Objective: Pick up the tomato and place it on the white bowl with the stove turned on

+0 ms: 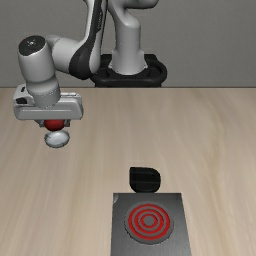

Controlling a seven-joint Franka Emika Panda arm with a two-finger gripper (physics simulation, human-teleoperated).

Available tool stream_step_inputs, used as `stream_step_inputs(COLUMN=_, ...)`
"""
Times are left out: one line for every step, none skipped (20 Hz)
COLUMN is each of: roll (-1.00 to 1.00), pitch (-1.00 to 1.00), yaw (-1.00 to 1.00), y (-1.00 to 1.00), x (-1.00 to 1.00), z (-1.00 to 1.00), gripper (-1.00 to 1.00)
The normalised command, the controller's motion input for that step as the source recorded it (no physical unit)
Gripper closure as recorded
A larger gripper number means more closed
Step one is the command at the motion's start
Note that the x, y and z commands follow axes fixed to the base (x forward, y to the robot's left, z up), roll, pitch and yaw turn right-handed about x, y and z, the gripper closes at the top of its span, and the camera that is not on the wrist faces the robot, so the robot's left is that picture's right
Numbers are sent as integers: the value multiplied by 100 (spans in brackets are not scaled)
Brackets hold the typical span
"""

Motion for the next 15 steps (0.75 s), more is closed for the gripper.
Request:
stream_step_inputs(roll=0, pitch=0, yaw=0, y=0, x=0, z=-100, gripper=100)
stream_step_inputs(roll=0, pitch=0, yaw=0, y=0, x=0, z=-100, gripper=100)
stream_step_inputs(roll=0, pitch=0, yaw=0, y=0, x=0, z=0, gripper=-100)
stream_step_inputs(roll=0, pitch=0, yaw=0, y=0, x=0, z=0, gripper=-100)
stream_step_inputs(roll=0, pitch=0, yaw=0, y=0, x=0, z=0, gripper=-100)
stream_step_inputs(roll=0, pitch=0, yaw=0, y=0, x=0, z=0, gripper=-100)
stream_step_inputs(roll=0, pitch=0, yaw=0, y=0, x=0, z=0, gripper=-100)
stream_step_inputs(roll=0, pitch=0, yaw=0, y=0, x=0, z=0, gripper=-100)
stream_step_inputs(roll=0, pitch=0, yaw=0, y=0, x=0, z=0, gripper=-100)
stream_step_inputs(roll=0, pitch=0, yaw=0, y=0, x=0, z=0, gripper=-100)
stream_step_inputs(roll=0, pitch=0, yaw=0, y=0, x=0, z=0, gripper=-100)
stream_step_inputs(roll=0, pitch=0, yaw=0, y=0, x=0, z=0, gripper=-100)
stream_step_inputs(roll=0, pitch=0, yaw=0, y=0, x=0, z=0, gripper=-100)
stream_step_inputs(roll=0, pitch=0, yaw=0, y=0, x=0, z=0, gripper=-100)
stream_step_inputs(roll=0, pitch=0, yaw=0, y=0, x=0, z=0, gripper=-100)
